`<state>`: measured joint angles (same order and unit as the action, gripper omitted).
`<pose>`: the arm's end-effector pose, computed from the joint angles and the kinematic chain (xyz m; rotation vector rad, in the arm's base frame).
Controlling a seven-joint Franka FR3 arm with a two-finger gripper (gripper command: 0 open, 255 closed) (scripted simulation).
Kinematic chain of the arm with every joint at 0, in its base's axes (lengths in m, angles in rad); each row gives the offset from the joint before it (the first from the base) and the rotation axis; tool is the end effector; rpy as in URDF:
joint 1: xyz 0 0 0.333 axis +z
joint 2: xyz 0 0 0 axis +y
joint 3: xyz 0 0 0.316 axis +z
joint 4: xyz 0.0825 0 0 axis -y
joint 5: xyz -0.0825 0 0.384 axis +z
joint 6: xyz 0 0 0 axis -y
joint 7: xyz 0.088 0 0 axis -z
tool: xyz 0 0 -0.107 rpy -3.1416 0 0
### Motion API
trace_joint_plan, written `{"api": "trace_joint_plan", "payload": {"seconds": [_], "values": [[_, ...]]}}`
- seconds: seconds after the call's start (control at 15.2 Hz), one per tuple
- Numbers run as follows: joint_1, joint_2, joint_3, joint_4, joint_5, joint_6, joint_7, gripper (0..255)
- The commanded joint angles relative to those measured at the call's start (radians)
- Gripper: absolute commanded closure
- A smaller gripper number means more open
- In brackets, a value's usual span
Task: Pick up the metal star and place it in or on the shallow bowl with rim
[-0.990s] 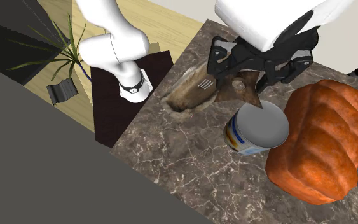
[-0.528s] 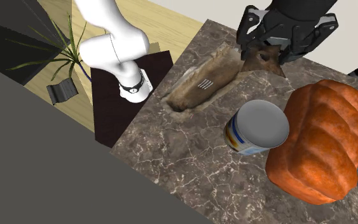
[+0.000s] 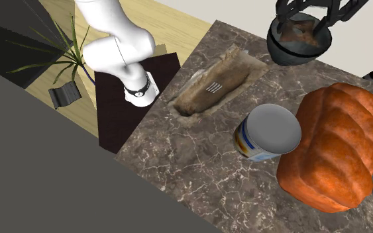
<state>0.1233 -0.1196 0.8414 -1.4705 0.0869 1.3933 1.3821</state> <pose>0.2558 0.4412 0.6959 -3.0768 0.6324 -0.0064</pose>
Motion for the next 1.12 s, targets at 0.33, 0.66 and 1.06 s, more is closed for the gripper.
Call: {"api": "trace_joint_plan", "payload": {"seconds": [0.33,0.66,1.06], "values": [[0.176,0.280,0.174,0.214,-0.230,-0.048,0.303,255],[0.249,0.341,0.183,0.222,-0.283,-0.023,0.373,255],[0.184,0.273,0.184,0.076,-0.223,0.084,0.342,255]]}}
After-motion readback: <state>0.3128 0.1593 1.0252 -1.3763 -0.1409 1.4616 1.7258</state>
